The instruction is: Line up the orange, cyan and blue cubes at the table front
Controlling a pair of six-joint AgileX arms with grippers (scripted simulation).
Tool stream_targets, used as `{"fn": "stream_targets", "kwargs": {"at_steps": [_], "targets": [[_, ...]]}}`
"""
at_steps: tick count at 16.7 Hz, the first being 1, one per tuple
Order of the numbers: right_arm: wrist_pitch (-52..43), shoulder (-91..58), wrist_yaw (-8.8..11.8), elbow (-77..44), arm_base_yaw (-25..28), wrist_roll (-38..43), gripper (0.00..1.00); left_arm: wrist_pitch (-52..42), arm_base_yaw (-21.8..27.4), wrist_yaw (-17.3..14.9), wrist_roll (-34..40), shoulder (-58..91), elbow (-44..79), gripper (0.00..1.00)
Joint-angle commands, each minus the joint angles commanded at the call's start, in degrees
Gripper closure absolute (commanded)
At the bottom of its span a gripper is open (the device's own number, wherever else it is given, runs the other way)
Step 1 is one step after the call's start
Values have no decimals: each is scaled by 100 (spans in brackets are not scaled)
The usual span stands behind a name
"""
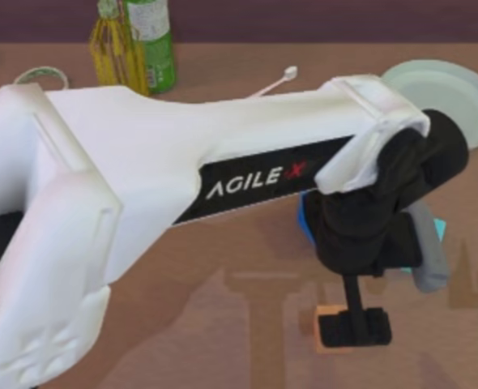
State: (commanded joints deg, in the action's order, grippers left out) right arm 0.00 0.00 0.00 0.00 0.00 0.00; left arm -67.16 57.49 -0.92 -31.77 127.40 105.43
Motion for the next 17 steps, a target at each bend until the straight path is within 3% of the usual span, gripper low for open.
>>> {"fn": "stream_targets", "kwargs": {"at_steps": [3,7,17], "targets": [[-105,-159,10,-154,44,-88,0,99,-91,10,43,-169,-159,0],[-679,-1109,21,-1008,239,-565,0,680,-657,59,339,-1220,-1093,0],[-3338,-6410,-8,-4590,1029,-2685,0,3512,-3389,175,1809,-7105,-5964,0]]}}
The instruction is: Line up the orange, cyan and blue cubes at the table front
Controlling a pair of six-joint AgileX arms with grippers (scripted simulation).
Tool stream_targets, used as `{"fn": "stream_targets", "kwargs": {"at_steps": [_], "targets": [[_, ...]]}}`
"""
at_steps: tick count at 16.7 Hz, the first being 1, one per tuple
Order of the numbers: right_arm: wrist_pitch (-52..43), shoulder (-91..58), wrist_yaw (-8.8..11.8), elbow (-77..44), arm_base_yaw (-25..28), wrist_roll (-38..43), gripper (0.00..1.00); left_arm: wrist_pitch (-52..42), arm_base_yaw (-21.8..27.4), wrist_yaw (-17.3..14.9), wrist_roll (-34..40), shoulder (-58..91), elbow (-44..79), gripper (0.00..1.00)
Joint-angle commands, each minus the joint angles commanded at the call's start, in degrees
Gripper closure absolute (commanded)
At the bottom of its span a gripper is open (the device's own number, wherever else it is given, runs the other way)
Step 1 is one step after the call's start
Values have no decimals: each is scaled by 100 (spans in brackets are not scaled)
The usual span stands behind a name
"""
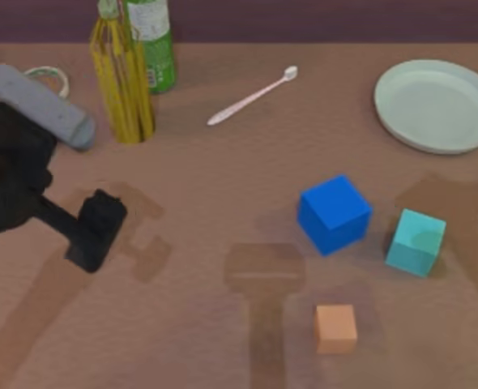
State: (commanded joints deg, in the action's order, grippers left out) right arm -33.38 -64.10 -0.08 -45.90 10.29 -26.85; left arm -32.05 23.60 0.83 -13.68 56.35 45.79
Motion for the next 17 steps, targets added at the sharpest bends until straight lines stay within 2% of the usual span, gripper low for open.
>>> {"fn": "stream_targets", "kwargs": {"at_steps": [5,9,13,17], "targets": [[-1330,-2527,1,-1746,405,-1047,0,1487,-1271,-2,664,-2895,-2447,0],[-2084,-3983,2,-2856,648,-1678,0,2481,-2006,-39,1073,-4505,-3783,0],[-2494,-4828,0,-3542,789,-2047,0,3106,-2416,-77,1328,-5483,-4482,0],[-2553,-4939,0,-3650,811,-2103,0,3205,-2475,-83,1368,-5635,-4579,0]]}}
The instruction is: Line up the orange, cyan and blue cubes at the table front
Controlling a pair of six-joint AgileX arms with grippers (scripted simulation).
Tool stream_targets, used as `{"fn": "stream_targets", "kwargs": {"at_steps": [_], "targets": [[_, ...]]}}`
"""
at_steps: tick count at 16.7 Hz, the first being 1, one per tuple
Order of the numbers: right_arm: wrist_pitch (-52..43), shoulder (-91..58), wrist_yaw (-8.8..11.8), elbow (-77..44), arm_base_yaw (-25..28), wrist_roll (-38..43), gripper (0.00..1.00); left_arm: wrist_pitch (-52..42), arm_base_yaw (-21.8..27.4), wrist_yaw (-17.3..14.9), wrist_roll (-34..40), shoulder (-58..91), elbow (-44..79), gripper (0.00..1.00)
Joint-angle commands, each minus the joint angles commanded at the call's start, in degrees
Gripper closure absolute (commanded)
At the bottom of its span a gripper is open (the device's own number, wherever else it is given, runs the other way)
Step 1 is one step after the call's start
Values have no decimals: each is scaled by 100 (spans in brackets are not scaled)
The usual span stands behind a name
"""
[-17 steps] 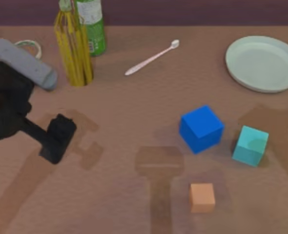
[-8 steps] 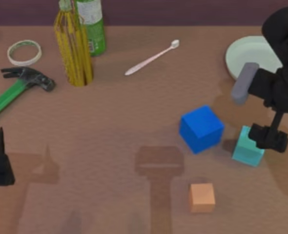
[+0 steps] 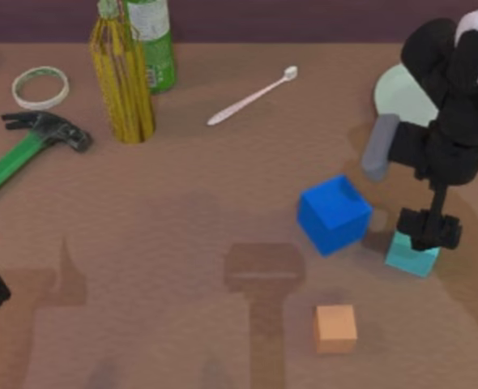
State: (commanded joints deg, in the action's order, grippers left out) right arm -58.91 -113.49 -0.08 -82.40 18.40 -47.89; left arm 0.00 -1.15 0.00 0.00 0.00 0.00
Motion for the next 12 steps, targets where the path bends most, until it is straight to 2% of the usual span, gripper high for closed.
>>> {"fn": "stream_targets", "kwargs": {"at_steps": [5,12], "targets": [[231,-122,-1,133,-13,-5,0,0,0,0,0,0,0,0],[1755,-834,-6,906,8,21,0,0,0,0,0,0,0,0]]}}
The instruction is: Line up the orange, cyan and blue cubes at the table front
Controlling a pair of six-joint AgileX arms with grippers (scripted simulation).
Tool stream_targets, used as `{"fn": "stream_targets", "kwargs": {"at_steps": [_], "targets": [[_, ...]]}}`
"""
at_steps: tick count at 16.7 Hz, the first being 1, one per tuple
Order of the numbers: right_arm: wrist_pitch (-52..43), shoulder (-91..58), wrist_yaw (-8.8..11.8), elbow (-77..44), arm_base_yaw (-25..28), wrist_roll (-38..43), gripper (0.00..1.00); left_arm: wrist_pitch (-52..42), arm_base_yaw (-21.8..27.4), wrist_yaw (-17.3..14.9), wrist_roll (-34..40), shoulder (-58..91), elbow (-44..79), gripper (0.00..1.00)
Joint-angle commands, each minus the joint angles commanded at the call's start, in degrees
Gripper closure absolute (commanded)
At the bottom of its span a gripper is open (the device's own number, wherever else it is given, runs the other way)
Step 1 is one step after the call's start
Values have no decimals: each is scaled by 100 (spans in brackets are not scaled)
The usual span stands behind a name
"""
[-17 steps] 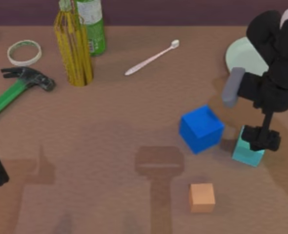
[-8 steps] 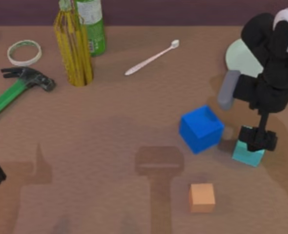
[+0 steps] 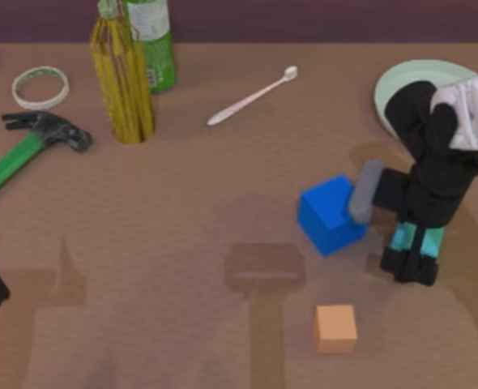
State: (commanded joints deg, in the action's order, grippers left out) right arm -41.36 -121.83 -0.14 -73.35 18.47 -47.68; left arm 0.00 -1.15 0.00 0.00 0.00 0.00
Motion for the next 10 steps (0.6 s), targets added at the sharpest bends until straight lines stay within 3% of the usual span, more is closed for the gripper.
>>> {"fn": "stream_targets", "kwargs": {"at_steps": [4,10], "targets": [[54,-36,0,33,1,0,0,0,0,0,0,0,0,0],[54,-36,0,33,1,0,45,0,0,0,0,0,0,0]]}}
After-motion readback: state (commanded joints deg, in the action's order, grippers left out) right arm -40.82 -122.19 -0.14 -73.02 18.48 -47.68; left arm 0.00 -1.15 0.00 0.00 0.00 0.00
